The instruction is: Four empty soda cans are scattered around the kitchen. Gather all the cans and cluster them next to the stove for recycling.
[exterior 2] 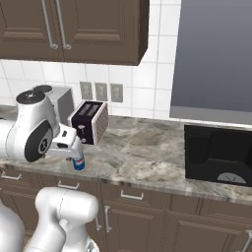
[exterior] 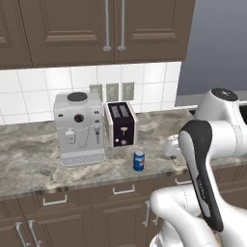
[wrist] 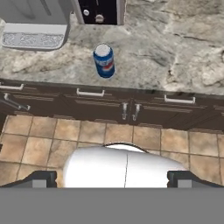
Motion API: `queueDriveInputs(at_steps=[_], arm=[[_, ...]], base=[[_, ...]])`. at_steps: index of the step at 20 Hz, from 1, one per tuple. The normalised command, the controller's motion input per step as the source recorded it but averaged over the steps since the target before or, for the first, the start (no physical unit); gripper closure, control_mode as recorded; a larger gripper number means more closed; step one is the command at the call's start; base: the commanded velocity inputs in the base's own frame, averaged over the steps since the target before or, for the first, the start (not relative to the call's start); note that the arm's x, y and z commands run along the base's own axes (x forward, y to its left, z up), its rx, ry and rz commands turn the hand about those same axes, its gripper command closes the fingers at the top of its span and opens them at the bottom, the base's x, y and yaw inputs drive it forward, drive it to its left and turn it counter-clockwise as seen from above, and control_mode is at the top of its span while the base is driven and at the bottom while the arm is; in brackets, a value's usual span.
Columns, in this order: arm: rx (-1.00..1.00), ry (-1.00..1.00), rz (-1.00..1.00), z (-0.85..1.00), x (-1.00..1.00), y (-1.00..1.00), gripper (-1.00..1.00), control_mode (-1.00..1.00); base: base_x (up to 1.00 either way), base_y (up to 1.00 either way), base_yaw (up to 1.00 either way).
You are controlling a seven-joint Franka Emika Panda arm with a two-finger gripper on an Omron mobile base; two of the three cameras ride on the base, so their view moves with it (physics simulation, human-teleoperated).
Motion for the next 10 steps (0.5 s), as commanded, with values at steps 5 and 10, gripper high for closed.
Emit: queueDriveInputs(at_steps=[5,10], arm=[[0.0,0.0,0.05,-0.15,0.3,0.33,-1.0,-1.0],[0.0,0.0,0.0,0.0,0.37,0.22,-1.0,-1.0]], base=[[0.0,0.0,0.0],[0.0,0.0,0.0]])
